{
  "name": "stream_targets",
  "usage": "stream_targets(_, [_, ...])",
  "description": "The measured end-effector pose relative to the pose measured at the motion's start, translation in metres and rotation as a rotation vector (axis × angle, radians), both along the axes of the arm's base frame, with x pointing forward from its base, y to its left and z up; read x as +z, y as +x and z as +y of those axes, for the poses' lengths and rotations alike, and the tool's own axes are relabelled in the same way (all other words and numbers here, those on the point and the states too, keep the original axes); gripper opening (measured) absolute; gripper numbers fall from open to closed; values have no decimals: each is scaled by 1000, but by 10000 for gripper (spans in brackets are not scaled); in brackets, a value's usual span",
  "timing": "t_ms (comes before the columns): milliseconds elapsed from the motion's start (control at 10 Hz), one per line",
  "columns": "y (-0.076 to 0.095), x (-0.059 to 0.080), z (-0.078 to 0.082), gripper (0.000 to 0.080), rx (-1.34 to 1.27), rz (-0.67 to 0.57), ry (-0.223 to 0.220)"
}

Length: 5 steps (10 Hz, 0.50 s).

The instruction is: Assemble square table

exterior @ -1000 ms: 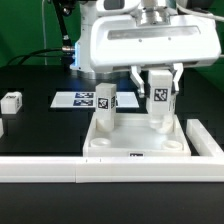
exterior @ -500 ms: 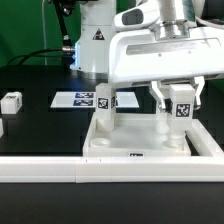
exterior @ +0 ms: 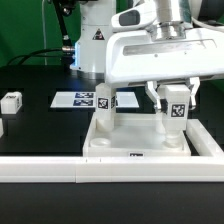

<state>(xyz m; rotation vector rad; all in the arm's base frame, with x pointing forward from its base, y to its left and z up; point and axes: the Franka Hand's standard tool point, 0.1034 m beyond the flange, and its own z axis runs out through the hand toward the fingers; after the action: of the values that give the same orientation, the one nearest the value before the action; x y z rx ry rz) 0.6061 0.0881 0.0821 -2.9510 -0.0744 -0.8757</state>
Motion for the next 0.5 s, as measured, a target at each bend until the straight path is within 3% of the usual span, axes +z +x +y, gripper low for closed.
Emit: stream_targets(500, [-2,-12,6,288,6,9,0])
